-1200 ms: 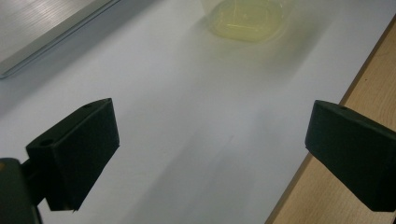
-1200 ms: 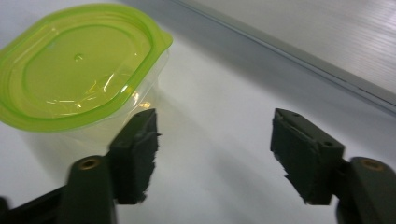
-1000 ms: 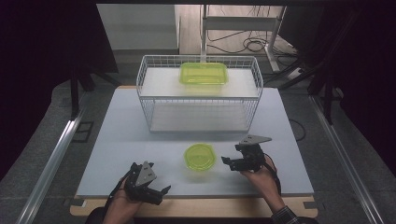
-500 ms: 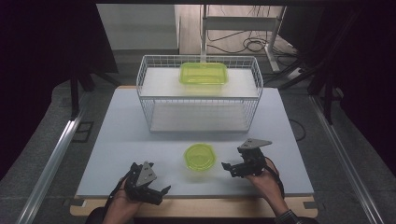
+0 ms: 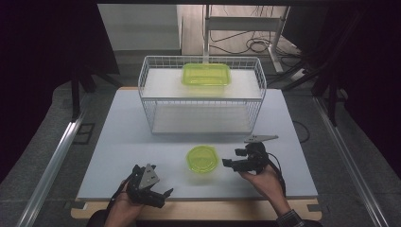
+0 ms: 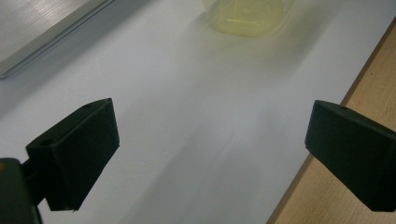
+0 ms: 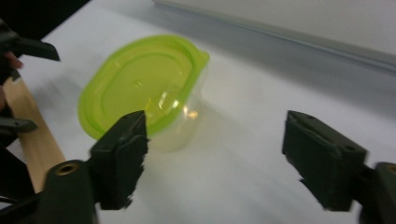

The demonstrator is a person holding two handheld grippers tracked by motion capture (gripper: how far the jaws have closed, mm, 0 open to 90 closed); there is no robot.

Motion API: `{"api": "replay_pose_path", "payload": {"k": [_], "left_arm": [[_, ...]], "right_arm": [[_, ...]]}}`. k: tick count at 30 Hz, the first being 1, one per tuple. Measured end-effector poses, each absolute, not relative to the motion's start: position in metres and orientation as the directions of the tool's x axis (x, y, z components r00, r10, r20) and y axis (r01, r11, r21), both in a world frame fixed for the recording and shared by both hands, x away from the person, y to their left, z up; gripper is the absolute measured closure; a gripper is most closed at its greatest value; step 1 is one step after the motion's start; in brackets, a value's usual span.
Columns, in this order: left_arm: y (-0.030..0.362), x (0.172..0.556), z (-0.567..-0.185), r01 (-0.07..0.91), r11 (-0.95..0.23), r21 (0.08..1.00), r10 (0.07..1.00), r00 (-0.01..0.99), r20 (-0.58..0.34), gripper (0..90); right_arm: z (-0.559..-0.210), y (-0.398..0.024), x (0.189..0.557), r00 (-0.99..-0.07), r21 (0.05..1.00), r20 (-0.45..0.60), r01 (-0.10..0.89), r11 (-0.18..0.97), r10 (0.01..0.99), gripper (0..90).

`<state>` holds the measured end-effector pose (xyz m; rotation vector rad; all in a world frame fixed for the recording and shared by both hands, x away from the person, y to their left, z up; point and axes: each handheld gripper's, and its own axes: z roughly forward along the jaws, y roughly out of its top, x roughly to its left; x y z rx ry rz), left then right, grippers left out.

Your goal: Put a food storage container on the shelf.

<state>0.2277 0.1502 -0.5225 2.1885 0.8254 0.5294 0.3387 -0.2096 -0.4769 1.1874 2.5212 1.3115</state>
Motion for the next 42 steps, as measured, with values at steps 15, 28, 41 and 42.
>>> {"api": "replay_pose_path", "payload": {"k": [15, 28, 41, 42], "left_arm": [[0.149, 0.228, -0.523, 0.394, -0.538, 0.745, 0.692, 0.711, 0.124, 3.1], [0.149, 0.227, -0.524, 0.390, -0.547, 0.741, 0.687, 0.715, 0.131, 3.1], [0.149, 0.227, -0.523, 0.386, -0.552, 0.739, 0.685, 0.716, 0.138, 3.2], [0.149, 0.227, -0.523, 0.386, -0.552, 0.739, 0.685, 0.716, 0.138, 3.2]], "right_arm": [[-0.484, -0.187, 0.370, -0.674, 0.645, 0.443, 0.698, 0.312, 0.591, 52.8], [-0.496, -0.180, 0.383, -0.610, 0.557, 0.589, 0.782, 0.281, 0.531, 79.4], [-0.481, -0.180, 0.380, -0.592, 0.548, 0.624, 0.797, 0.255, 0.510, 81.8], [-0.481, -0.180, 0.380, -0.592, 0.548, 0.624, 0.797, 0.255, 0.510, 81.8]]}}
